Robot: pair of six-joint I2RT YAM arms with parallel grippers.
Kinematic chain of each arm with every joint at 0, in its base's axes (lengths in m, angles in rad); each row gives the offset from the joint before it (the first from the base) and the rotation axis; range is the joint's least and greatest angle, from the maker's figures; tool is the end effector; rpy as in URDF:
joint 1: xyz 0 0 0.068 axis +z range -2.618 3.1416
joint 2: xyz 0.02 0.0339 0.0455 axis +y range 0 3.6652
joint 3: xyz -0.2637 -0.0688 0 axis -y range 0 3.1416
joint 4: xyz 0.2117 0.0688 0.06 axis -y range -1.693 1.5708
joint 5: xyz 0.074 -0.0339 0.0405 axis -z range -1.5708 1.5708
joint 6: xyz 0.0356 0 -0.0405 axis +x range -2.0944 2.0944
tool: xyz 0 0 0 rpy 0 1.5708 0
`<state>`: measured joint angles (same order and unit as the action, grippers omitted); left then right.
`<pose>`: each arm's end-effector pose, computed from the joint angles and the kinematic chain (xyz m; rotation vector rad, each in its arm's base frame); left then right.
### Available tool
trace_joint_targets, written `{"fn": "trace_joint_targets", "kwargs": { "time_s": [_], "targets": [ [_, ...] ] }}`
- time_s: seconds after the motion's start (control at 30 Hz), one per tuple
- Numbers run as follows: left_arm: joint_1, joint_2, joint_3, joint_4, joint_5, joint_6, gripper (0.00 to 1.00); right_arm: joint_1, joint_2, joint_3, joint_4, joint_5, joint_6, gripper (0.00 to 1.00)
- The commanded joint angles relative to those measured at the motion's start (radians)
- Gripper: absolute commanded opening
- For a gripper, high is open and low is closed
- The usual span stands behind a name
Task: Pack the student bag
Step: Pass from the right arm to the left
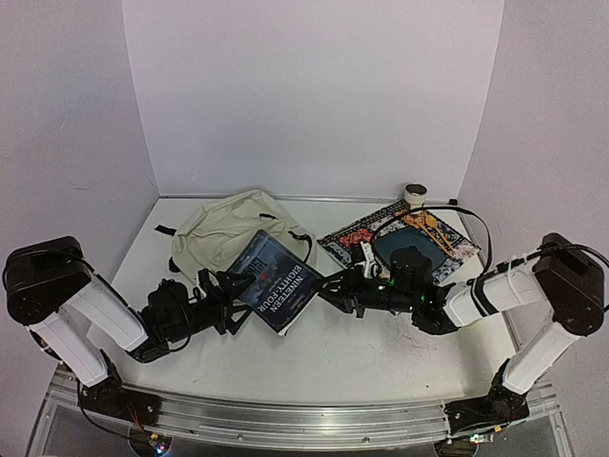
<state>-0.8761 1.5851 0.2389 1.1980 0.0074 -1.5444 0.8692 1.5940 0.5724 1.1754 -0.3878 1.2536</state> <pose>0.1520 -0.1829 0.1680 -0.6780 1.9734 -1.6853 0.1792 0.2329 0.2443 -0.0588 1.7789 1.9337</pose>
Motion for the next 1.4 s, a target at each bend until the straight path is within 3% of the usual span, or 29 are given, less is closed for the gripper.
{"fn": "trace_joint_targets", "kwargs": {
  "time_s": [0.0,0.27,0.47,0.6,1.03,1.37],
  "targets": [
    [-0.004,0.033,0.024,0.059,0.016,-0.021,0.94,0.004,-0.088,0.040,0.845,-0.019,0.002,0.00],
    [-0.006,0.093,0.055,0.175,0.025,-0.038,0.91,0.006,-0.097,0.056,0.845,-0.016,0.018,0.00],
    [-0.017,0.249,0.077,0.442,0.034,-0.110,0.76,0.009,-0.108,0.047,0.845,0.004,0.021,0.00],
    [-0.032,0.323,0.105,0.520,0.045,-0.134,0.71,0.010,-0.114,0.046,0.845,0.007,0.020,0.00],
    [-0.041,0.144,0.085,0.522,-0.027,-0.039,0.42,0.011,-0.127,0.019,0.845,0.024,0.015,0.00],
    [-0.044,0.034,0.033,0.520,-0.064,-0.021,0.07,0.010,-0.100,-0.015,0.843,0.037,0.012,0.00]
  ]
}}
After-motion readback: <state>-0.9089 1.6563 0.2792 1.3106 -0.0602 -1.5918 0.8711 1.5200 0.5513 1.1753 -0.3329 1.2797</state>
